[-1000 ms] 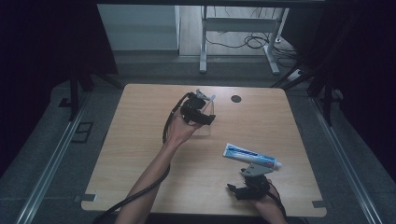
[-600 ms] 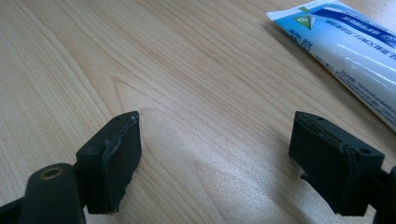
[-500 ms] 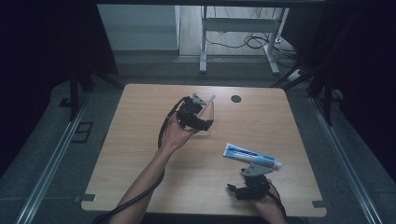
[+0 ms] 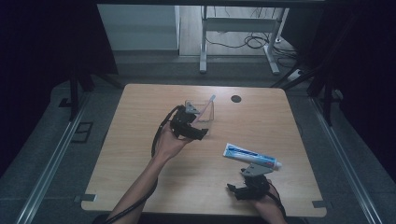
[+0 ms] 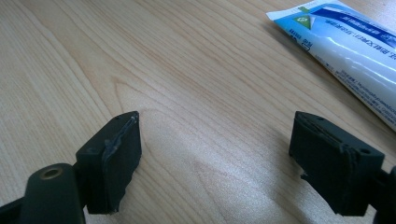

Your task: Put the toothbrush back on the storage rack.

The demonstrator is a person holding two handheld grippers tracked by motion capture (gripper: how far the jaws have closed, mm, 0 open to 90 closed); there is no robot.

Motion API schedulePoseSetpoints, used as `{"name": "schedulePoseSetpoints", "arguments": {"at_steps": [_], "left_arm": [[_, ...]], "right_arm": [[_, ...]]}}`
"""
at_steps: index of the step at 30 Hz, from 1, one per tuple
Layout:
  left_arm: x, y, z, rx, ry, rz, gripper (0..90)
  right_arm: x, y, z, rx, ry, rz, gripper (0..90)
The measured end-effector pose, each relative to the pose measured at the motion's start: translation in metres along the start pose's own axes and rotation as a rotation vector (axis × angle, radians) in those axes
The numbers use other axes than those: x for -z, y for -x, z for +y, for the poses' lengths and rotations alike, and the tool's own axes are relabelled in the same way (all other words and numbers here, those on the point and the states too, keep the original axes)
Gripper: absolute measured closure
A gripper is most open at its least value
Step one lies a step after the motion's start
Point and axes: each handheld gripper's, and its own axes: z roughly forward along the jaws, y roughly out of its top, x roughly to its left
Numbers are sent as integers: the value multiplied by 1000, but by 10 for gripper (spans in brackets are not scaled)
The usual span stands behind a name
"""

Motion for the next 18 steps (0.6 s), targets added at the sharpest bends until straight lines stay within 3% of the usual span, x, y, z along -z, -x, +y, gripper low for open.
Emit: {"name": "schedulePoseSetpoints", "arguments": {"at_steps": [18], "left_arm": [[12, 2, -38, 54, 13, -35, 184]], "right_arm": [[0, 0, 0, -1, -1, 0, 168]]}}
